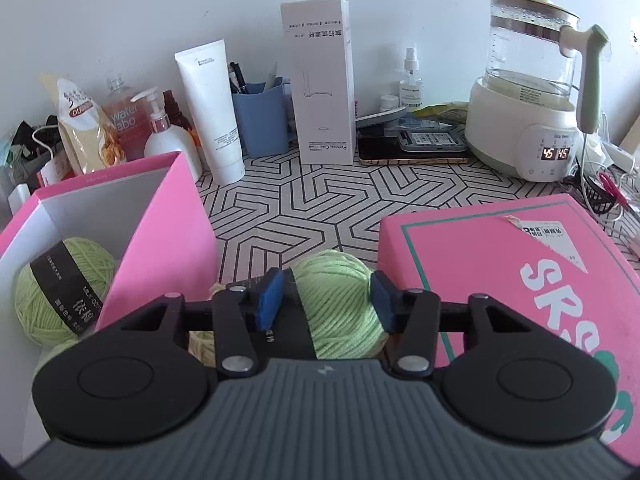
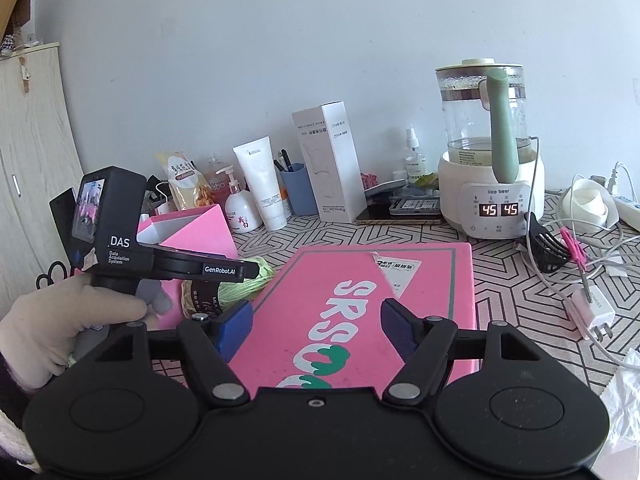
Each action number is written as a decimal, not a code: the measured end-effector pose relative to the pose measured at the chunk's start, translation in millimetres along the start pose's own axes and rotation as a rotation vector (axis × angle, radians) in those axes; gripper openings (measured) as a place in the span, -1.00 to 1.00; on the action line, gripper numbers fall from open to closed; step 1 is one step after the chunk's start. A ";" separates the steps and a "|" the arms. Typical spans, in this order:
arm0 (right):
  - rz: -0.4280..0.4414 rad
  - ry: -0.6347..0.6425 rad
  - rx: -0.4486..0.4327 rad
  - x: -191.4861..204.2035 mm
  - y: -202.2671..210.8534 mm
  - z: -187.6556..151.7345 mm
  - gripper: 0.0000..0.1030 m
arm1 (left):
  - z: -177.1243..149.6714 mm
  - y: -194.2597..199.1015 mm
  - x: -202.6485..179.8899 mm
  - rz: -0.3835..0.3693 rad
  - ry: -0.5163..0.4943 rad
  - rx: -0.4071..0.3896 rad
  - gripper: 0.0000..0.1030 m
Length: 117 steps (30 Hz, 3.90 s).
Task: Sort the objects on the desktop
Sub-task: 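Grasp the remaining green yarn ball with the left tool and lift it, then carry the held yarn ball over the pink box and open the left tool, then grasp the pink SRSOO lid edge with the right tool while the left tool grasps its other edge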
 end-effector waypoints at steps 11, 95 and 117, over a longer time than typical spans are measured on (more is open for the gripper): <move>0.053 -0.008 -0.041 6.4 9.5 -6.8 0.48 | -2.6 42.3 -25.0 -0.221 -0.192 0.224 0.72; 0.182 -0.027 -0.056 231.7 -59.2 -3.4 0.63 | -40.3 157.3 211.7 -0.149 -0.213 -0.047 0.73; -0.233 -0.181 0.080 33.8 47.7 -52.2 0.64 | -105.4 118.8 -35.4 -0.697 -0.179 0.116 0.75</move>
Point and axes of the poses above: each gripper's, at about its wrist camera, not at the fingertips, and y roughly against the way its jaws point, x to its left, z to its top, the point moved 7 cm from there along -y, roughly the way its jaws point, and after that the axes turned 10 degrees about x, right-handed, at the moved point
